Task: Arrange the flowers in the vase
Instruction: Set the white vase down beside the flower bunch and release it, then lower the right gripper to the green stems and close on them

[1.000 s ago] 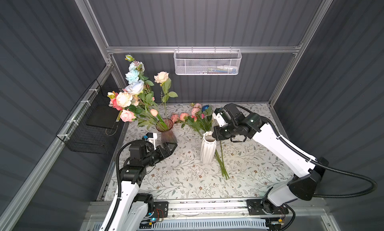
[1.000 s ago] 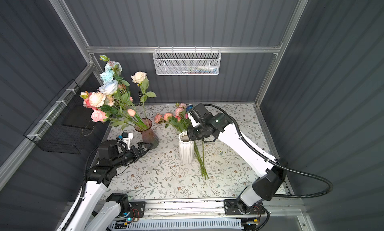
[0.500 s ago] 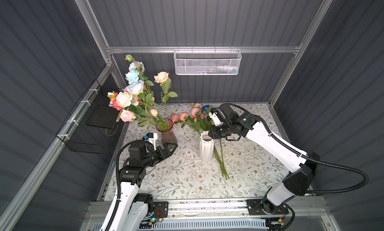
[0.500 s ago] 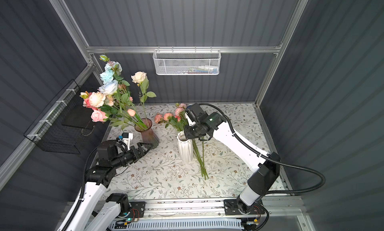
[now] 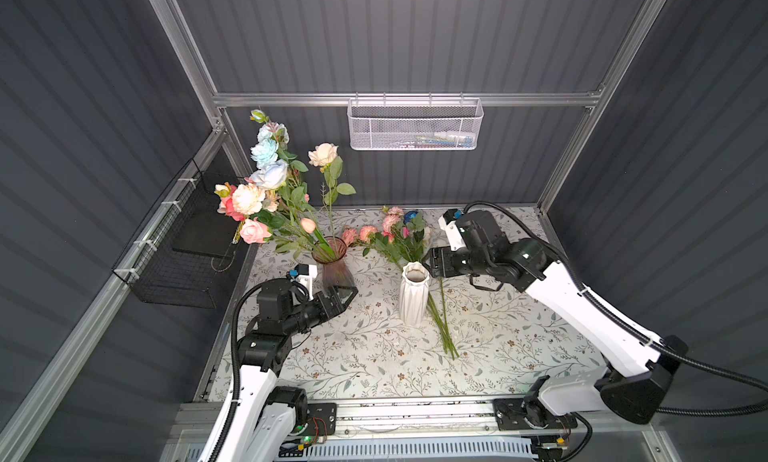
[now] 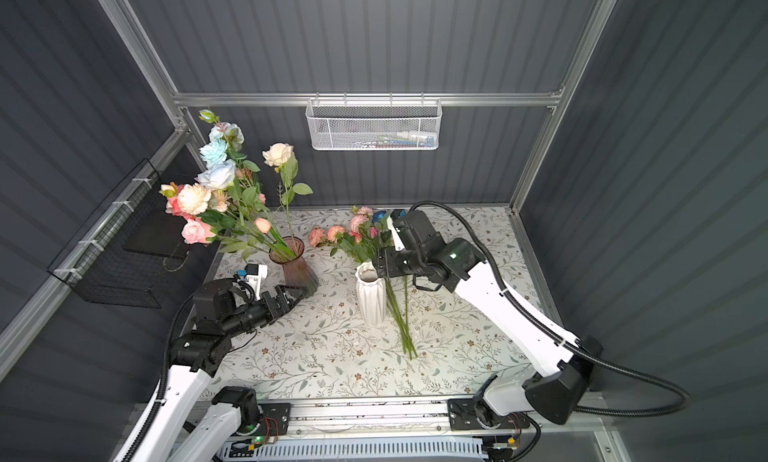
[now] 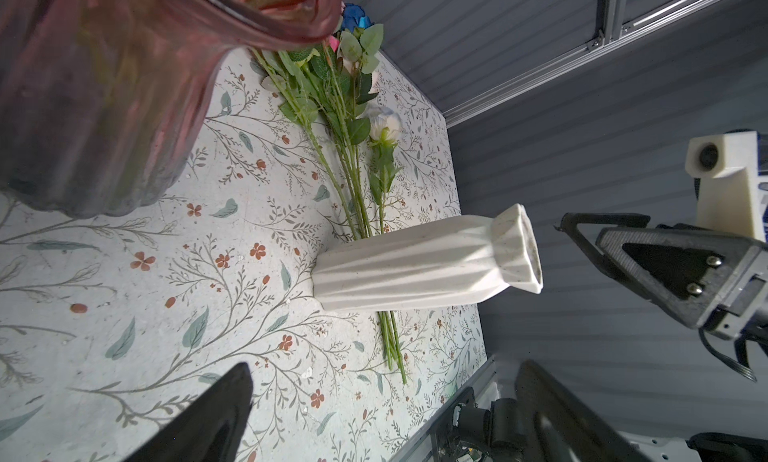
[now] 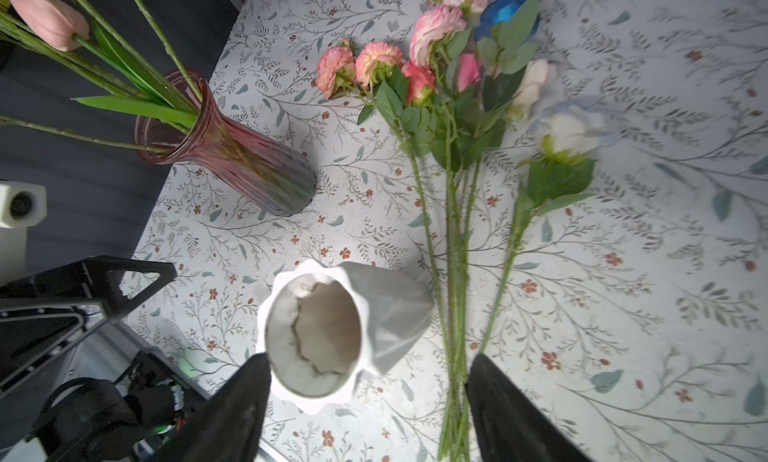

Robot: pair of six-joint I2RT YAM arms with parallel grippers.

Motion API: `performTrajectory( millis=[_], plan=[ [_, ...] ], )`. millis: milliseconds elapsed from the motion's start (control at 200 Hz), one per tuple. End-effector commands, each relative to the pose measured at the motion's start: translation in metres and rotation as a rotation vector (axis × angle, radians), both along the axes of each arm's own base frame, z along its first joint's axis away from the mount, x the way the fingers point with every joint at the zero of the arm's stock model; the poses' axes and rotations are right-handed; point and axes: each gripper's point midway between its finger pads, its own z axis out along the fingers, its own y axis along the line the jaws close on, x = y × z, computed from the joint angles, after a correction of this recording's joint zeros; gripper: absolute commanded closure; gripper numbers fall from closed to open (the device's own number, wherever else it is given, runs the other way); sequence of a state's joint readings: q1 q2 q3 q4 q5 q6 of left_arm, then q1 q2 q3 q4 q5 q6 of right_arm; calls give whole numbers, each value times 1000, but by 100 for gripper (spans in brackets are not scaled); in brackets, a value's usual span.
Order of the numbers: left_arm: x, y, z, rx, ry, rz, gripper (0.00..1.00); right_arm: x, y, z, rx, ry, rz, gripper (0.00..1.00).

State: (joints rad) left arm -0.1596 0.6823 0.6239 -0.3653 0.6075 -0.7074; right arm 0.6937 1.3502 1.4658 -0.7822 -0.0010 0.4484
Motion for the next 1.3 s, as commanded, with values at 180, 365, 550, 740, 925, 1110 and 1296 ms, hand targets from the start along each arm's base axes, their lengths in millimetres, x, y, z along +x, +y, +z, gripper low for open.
performTrajectory(
  millis=[180,365,550,740,925,1110,1296],
  plan=[
    [-3,-2,14,1,-24,-12,0,-1,-58,-109,-96,117,-133,1],
    [-2,-1,6,9,2,-1,0,-24,-37,-179,-154,193,11,1],
    [0,0,2,11,11,5,0,-35,-37,-221,-244,227,36,2],
    [1,-1,0,10,18,5,0,-39,-35,-246,-320,260,57,9],
    [2,-1,-3,12,26,5,0,-33,-26,-260,-354,262,75,18],
    [2,-1,-4,10,32,4,0,-31,-30,-275,-398,293,44,41],
    [0,-4,5,-2,9,-14,0,-28,-37,-276,-406,291,-17,72]
  ],
)
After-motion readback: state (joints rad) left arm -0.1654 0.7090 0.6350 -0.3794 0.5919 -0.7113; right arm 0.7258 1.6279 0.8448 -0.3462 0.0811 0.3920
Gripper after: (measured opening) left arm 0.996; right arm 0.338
